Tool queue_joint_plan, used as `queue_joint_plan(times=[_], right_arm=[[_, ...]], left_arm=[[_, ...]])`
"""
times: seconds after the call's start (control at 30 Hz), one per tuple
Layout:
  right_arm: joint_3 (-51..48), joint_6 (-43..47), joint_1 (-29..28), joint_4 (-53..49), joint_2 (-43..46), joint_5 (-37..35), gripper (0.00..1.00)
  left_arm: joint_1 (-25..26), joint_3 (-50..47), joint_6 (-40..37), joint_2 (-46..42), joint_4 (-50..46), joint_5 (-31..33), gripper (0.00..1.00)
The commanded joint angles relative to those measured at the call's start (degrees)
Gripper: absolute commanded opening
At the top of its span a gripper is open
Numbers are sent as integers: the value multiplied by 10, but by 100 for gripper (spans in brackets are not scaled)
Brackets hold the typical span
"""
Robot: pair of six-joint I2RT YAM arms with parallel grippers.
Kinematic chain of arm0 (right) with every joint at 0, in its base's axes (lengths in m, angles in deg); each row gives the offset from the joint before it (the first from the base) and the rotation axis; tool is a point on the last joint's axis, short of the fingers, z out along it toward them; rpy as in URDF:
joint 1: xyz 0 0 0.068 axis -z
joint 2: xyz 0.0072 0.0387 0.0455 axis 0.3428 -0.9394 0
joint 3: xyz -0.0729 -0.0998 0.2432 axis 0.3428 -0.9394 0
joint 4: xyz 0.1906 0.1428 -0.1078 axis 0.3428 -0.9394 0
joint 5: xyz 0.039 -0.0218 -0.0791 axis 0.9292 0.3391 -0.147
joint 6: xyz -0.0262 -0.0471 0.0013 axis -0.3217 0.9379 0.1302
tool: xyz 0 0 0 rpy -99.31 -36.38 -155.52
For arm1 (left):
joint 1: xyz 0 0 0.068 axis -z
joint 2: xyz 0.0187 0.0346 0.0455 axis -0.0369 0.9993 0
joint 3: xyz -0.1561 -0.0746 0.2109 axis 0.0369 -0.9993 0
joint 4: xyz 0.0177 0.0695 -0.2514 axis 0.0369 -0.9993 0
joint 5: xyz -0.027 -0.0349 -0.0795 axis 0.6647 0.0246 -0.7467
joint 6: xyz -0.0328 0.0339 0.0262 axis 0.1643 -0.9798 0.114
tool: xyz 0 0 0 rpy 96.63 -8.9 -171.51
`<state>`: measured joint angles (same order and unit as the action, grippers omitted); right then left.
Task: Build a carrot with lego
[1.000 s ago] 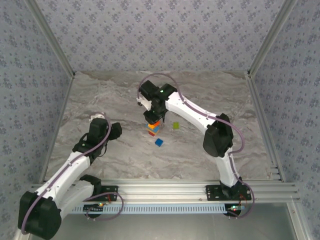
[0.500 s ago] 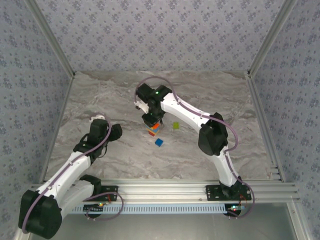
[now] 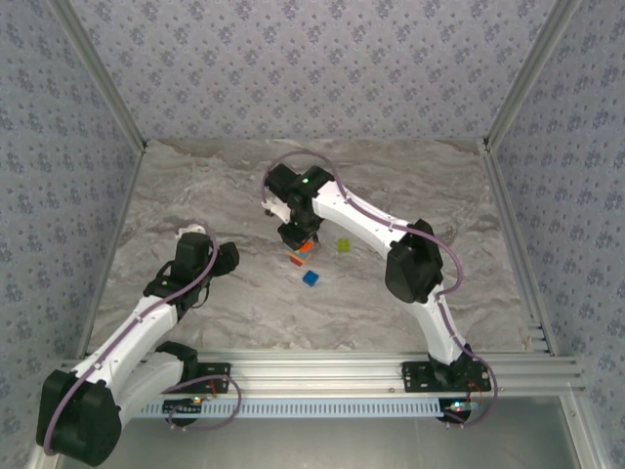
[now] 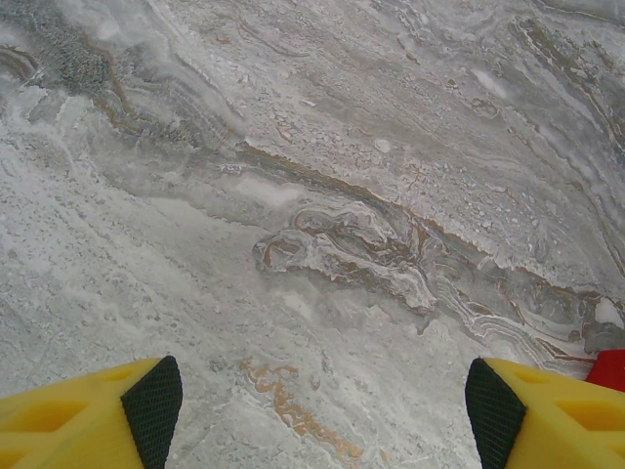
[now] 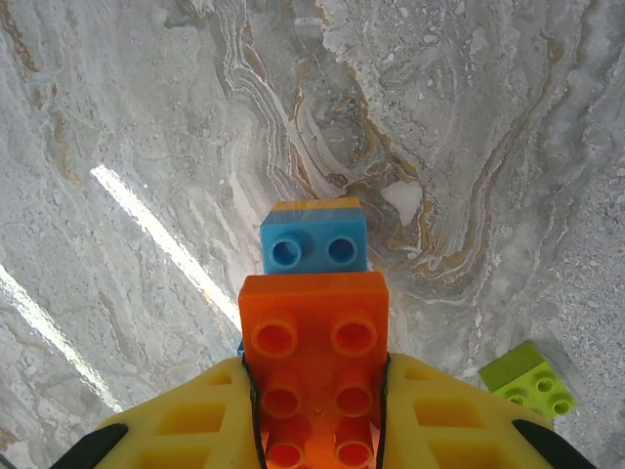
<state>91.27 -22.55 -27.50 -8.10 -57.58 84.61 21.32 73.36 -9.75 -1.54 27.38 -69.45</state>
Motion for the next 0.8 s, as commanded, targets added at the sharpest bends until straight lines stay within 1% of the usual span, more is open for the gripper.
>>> queue_joint_plan(times=[0.0,0.33,0.77], right_arm=[[15,14,-3,-21,-14,2,30],[2,23,-5,-13,-19,13,30],[10,25,-4,-8,-35,20,30]], left_arm=[[-4,-3,-6,-1,17,-7,79],[-4,-8,-7,-7,19,-8,79],[-4,-12,-8,-6,25,-8,79]])
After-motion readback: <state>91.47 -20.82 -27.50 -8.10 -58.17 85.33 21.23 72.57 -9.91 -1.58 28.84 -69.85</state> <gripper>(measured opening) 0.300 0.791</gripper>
